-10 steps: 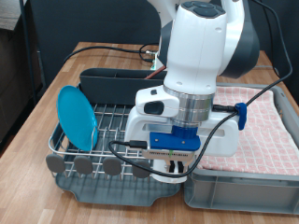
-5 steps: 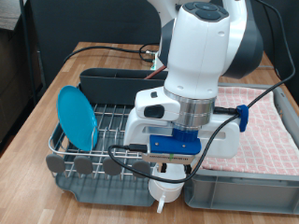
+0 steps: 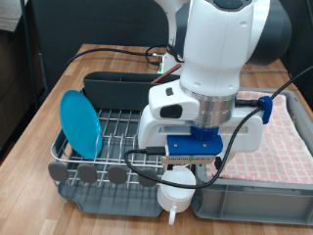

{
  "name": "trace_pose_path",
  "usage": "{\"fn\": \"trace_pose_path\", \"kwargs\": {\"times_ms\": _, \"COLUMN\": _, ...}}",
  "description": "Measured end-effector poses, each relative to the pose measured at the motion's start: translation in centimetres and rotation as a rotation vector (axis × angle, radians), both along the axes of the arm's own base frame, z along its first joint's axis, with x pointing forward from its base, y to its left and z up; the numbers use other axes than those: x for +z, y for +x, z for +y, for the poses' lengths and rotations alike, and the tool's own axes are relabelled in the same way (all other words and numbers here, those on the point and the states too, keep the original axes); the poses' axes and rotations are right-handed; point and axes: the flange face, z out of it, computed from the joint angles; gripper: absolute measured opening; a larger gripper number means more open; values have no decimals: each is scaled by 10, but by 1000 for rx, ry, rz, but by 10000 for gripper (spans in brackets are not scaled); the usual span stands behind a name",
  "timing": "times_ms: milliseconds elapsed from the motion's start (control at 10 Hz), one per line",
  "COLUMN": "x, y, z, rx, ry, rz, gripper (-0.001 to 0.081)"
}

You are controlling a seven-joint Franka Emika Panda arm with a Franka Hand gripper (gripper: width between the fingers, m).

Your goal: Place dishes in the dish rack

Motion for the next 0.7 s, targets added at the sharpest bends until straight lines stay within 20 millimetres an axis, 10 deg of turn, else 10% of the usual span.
{"fn": "trace_pose_path", "kwargs": {"times_ms": 700, "x": 59, "y": -5, "z": 17, "rx": -9, "ry": -45, "rz": -2, "gripper": 802}}
